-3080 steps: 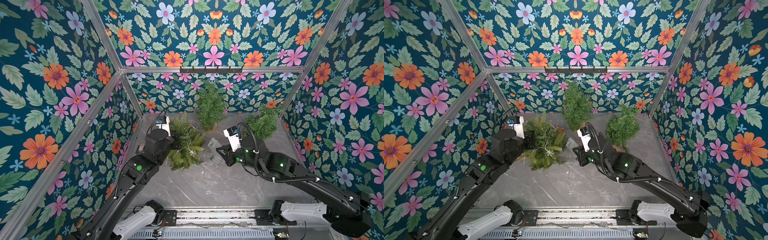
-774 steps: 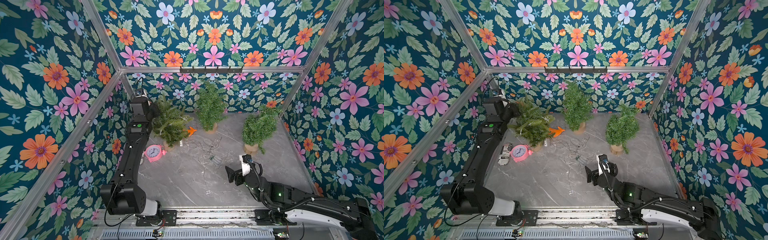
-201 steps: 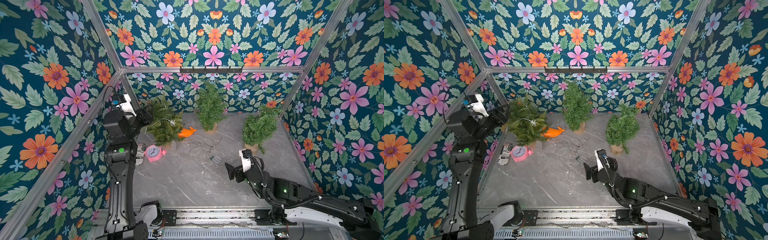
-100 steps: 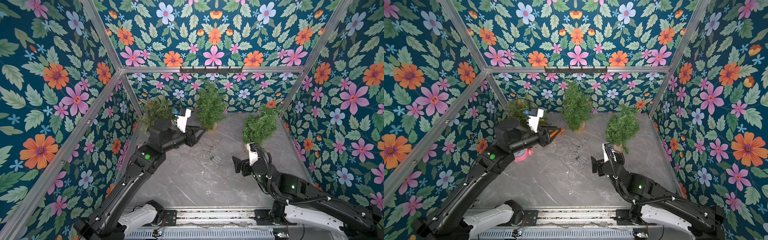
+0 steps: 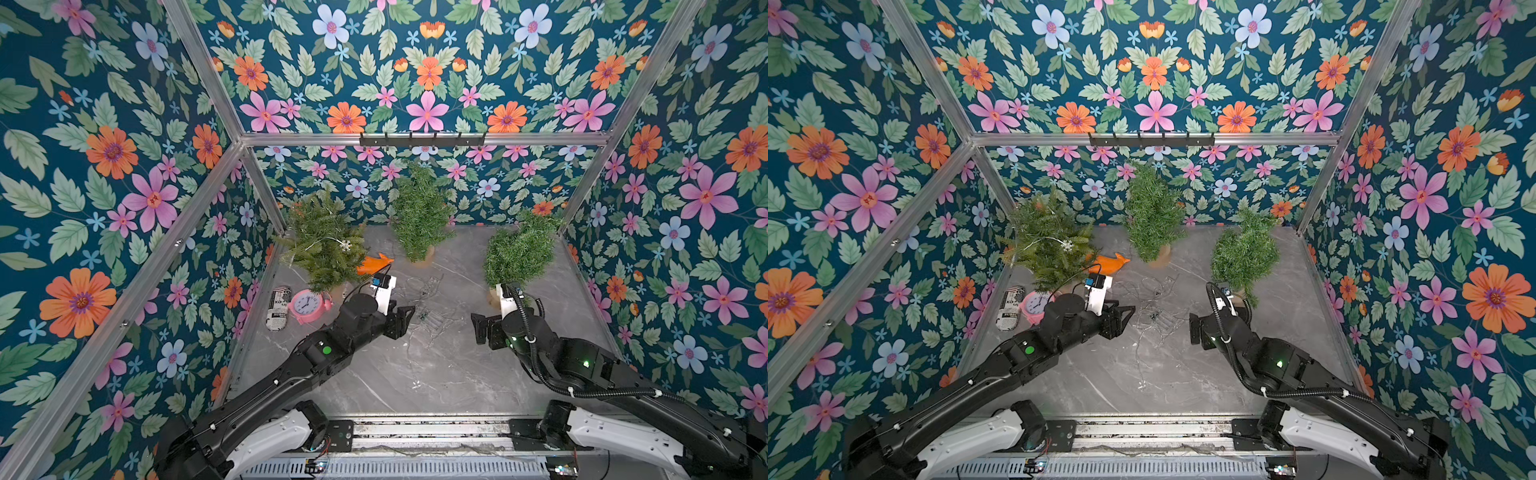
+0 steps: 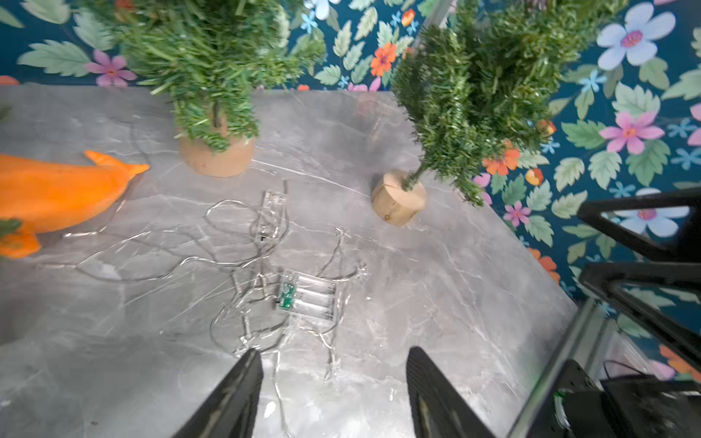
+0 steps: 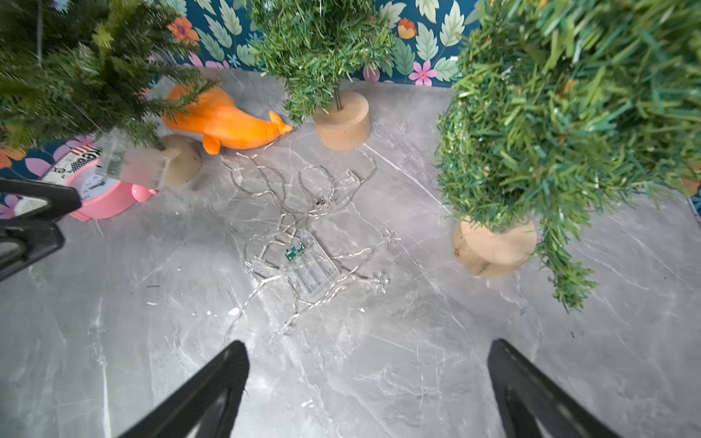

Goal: Wrap string light around the christmas tree
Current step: Pick up the Christmas tree at the center of the board.

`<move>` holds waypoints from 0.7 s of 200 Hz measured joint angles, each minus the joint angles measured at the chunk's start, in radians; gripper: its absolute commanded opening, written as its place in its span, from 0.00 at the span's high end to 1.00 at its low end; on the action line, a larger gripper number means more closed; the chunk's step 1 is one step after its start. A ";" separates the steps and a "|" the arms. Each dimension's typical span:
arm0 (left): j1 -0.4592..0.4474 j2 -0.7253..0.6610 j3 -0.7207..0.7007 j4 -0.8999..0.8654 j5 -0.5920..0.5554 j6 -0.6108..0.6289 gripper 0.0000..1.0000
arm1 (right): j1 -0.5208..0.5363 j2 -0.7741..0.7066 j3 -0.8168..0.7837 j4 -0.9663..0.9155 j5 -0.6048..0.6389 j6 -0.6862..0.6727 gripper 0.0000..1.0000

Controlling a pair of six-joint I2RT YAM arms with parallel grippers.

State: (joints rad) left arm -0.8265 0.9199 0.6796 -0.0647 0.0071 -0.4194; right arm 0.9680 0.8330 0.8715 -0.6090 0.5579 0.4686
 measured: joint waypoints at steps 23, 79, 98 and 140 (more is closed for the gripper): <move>0.000 -0.037 -0.084 0.053 -0.032 -0.026 0.36 | -0.003 -0.018 -0.021 -0.004 0.000 0.000 0.01; 0.000 -0.070 -0.116 0.097 -0.063 -0.043 0.34 | -0.005 -0.086 0.026 -0.048 0.003 -0.033 0.01; 0.000 -0.100 -0.119 0.115 -0.097 -0.024 0.34 | -0.005 -0.114 0.079 -0.048 0.006 -0.103 0.01; 0.000 -0.157 -0.120 0.117 -0.133 -0.019 0.33 | -0.005 -0.083 0.306 -0.042 0.065 -0.367 0.01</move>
State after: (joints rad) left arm -0.8265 0.7631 0.5598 0.0521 -0.1261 -0.4385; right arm 0.9627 0.7498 1.1774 -0.6510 0.6228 0.1020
